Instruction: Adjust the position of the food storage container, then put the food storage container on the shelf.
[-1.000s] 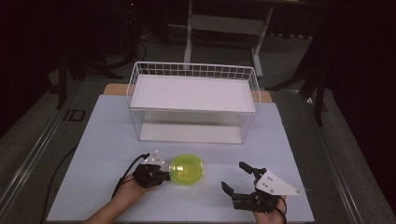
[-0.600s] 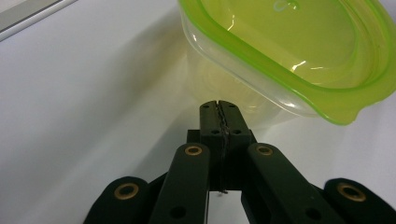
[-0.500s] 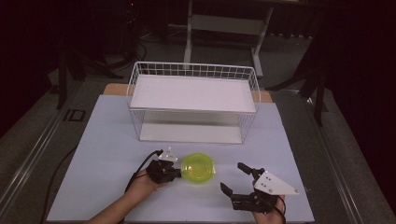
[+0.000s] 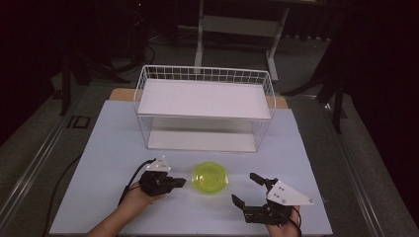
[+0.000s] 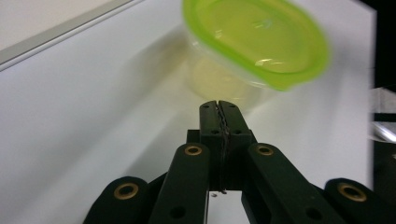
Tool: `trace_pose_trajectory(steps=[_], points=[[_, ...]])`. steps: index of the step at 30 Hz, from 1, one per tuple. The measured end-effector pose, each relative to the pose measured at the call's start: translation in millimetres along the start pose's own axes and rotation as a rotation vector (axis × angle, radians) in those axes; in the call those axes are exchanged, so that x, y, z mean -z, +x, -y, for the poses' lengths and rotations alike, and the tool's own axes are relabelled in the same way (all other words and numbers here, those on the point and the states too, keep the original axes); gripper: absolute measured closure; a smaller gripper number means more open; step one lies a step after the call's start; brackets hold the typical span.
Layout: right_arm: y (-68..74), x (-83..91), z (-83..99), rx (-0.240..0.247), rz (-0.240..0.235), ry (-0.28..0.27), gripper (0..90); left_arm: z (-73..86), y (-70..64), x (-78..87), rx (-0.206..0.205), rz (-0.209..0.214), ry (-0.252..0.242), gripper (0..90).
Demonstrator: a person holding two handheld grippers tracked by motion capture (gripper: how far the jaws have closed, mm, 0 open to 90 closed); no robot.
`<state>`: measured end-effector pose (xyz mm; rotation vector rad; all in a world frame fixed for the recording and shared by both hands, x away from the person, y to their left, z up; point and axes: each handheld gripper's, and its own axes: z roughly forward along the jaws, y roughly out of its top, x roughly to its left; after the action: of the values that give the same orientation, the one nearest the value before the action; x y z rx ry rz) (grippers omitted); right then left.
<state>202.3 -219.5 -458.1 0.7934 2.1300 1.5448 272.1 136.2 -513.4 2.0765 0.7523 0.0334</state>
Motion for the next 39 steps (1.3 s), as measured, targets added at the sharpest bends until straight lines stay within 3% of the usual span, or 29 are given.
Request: trace_pose_trajectory(steps=[4,7,11,12,15,16,17,18,19,20,21,23,26,27,31,37,39], points=[[0.3,-2.4,0.7,-0.006,-0.008,0.013,13.9,6.0,-10.4,20.6,0.001,0.012,-0.042,90.0],[0.4,-3.0,0.6,-0.01,-0.008,0.015,13.9,6.6,-15.4,32.5,-0.006,0.015,-0.083,84.9],[0.6,-3.1,0.5,-0.01,-0.008,0.015,13.9,2.8,-23.0,46.4,-0.022,0.014,-0.135,72.0],[0.6,-3.1,0.5,-0.01,-0.008,0.015,13.9,2.8,-23.0,46.4,-0.022,0.014,-0.135,60.8],[0.8,-3.9,0.6,-0.012,-0.008,0.018,13.9,-1.1,-27.7,50.9,-0.033,0.011,-0.153,58.5],[1.0,-4.1,0.3,-0.011,-0.008,0.019,13.9,-2.1,-28.6,51.7,-0.03,0.014,-0.161,53.5],[1.2,-4.1,-0.8,-0.009,-0.007,0.019,13.9,-3.7,-29.8,52.4,-0.022,0.012,-0.164,37.8],[1.2,-4.1,-0.8,-0.009,-0.007,0.019,13.9,-4.9,-30.4,52.9,-0.027,0.028,-0.163,37.8],[1.2,-4.1,-0.8,-0.009,-0.007,0.019,13.9,-4.9,-30.4,52.9,-0.027,0.028,-0.163,30.5],[1.3,-4.0,-1.6,-0.009,-0.007,0.017,13.9,-7.5,-34.1,54.4,-0.039,0.01,-0.187,30.5],[2.2,-3.2,-4.0,-0.009,-0.007,0.014,13.9,-9.2,-34.5,54.9,-0.031,0.009,-0.196,19.8],[3.8,-2.9,-6.0,-0.003,-0.008,0.014,13.9,-12.3,-35.5,55.9,-0.027,0.009,-0.209,10.3],[6.0,-3.1,-8.9,0.013,-0.006,0.02,13.9,-18.0,-38.7,57.1,-0.032,-0.003,-0.226,7.5],[7.5,-3.5,-12.1,0.021,-0.011,0.026,13.9,-20.3,-39.5,57.2,-0.024,-0.006,-0.23,1.8],[8.8,-7.5,-17.0,0.023,-0.02,0.038,14.9,-29.6,-42.1,57.5,-0.034,0.008,-0.244,1.8],[2.2,-13.4,-27.0,0.012,-0.012,0.046,15.3,-42.9,-43.0,53.6,-0.02,-0.004,-0.328,1.8],[-1.3,-15.5,-31.5,0.002,-0.009,0.041,15.2,-47.1,-41.5,50.7,-0.018,0.015,-0.339,1.8]])
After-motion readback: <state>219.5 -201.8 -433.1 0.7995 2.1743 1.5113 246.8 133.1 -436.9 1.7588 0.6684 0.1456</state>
